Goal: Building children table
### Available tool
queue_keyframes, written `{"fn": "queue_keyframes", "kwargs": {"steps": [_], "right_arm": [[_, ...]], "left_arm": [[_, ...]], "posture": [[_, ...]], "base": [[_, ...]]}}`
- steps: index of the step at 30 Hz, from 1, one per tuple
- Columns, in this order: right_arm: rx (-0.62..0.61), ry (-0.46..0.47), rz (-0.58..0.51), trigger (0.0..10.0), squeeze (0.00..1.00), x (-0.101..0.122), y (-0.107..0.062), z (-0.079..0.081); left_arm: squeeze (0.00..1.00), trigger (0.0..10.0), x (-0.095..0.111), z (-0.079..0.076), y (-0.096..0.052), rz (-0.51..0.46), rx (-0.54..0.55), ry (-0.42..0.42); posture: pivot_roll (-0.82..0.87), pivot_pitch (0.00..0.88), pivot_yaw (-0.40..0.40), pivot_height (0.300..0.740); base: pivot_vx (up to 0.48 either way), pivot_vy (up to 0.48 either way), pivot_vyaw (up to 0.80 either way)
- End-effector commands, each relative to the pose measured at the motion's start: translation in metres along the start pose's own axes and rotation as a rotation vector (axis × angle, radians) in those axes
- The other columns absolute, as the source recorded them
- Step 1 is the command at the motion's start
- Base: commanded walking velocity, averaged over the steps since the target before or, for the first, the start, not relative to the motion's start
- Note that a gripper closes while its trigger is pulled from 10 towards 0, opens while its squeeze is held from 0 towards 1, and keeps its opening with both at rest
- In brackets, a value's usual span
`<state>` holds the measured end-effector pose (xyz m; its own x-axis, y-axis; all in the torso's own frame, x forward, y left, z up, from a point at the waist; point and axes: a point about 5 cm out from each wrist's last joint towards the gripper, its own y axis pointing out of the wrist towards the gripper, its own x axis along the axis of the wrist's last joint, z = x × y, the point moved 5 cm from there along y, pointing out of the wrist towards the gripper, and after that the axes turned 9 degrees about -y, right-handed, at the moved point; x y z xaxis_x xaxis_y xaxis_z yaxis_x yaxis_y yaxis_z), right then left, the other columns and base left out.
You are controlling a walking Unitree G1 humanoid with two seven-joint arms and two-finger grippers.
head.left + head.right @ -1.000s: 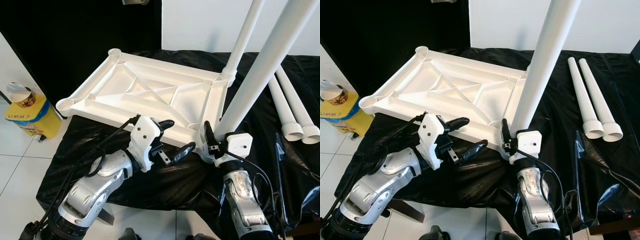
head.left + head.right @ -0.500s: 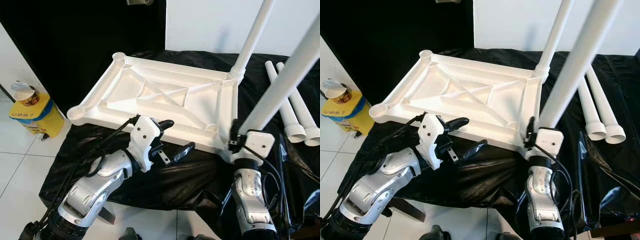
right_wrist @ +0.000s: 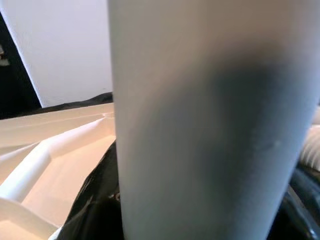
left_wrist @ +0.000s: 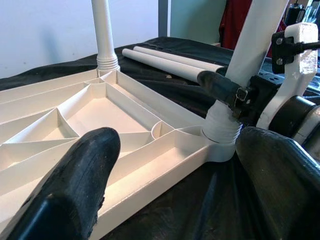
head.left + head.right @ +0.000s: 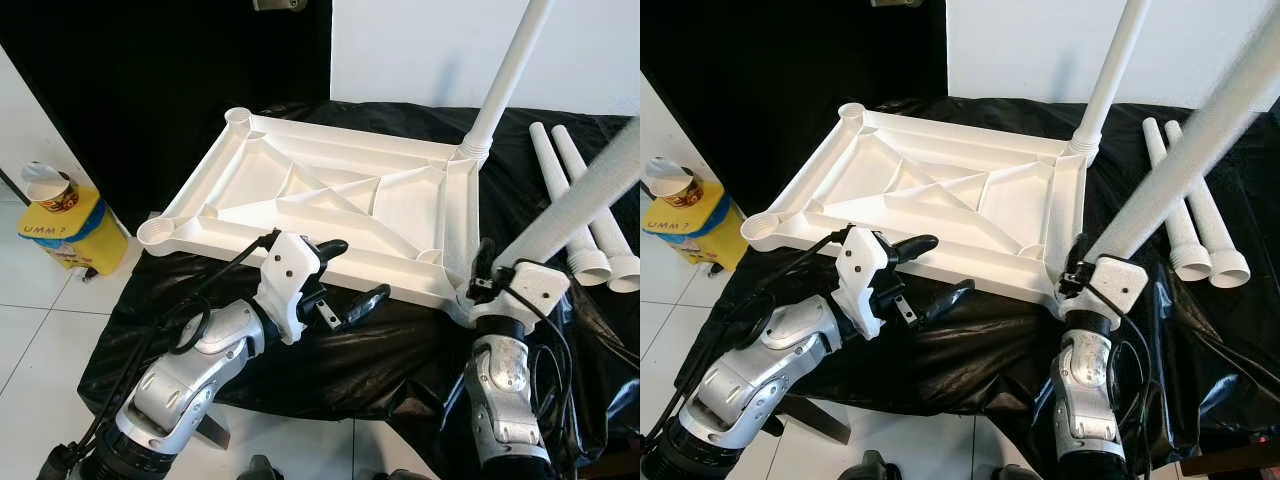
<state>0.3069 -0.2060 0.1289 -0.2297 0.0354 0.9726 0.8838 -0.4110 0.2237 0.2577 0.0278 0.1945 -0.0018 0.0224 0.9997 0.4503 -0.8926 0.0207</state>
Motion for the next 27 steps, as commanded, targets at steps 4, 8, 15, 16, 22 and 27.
{"fn": "queue_keyframes", "kwargs": {"steps": [4, 8, 15, 16, 22, 27], "right_arm": [[-0.082, -0.035, 0.204, 10.0, 0.0, -0.046, -0.015, -0.027], [-0.027, -0.081, 0.166, 10.0, 0.0, -0.04, -0.014, -0.019], [0.13, -0.199, 0.07, 10.0, 0.0, -0.03, -0.016, -0.003], [0.149, -0.212, 0.069, 10.0, 0.0, -0.031, -0.017, -0.001], [0.171, -0.221, 0.082, 10.0, 0.0, -0.035, -0.019, -0.001], [0.201, -0.219, 0.106, 10.0, 0.0, -0.041, -0.021, 0.002]], "left_arm": [[0.0, 10.0, -0.001, -0.009, -0.001, 0.021, -0.085, 0.004], [0.0, 10.0, -0.001, -0.007, -0.002, 0.021, -0.081, 0.004], [0.0, 10.0, -0.001, -0.007, -0.002, 0.02, -0.077, 0.005], [0.0, 10.0, -0.001, -0.007, -0.001, 0.02, -0.077, 0.005], [0.0, 10.0, -0.001, -0.007, -0.001, 0.019, -0.077, 0.004], [0.0, 10.0, 0.0, -0.006, 0.0, 0.017, -0.076, 0.007]], "posture": [[0.04, 0.09, 0.011, 0.74], [0.04, 0.095, 0.012, 0.74], [0.04, 0.098, 0.011, 0.74], [0.04, 0.098, 0.011, 0.74], [0.04, 0.096, 0.01, 0.74], [0.03, 0.095, 0.009, 0.74]], "base": [[0.0, 0.0, 0.0], [0.0, 0.0, 0.0], [0.0, 0.0, 0.0], [0.0, 0.0, 0.0], [0.0, 0.0, 0.0], [0.0, 0.0, 0.0]]}}
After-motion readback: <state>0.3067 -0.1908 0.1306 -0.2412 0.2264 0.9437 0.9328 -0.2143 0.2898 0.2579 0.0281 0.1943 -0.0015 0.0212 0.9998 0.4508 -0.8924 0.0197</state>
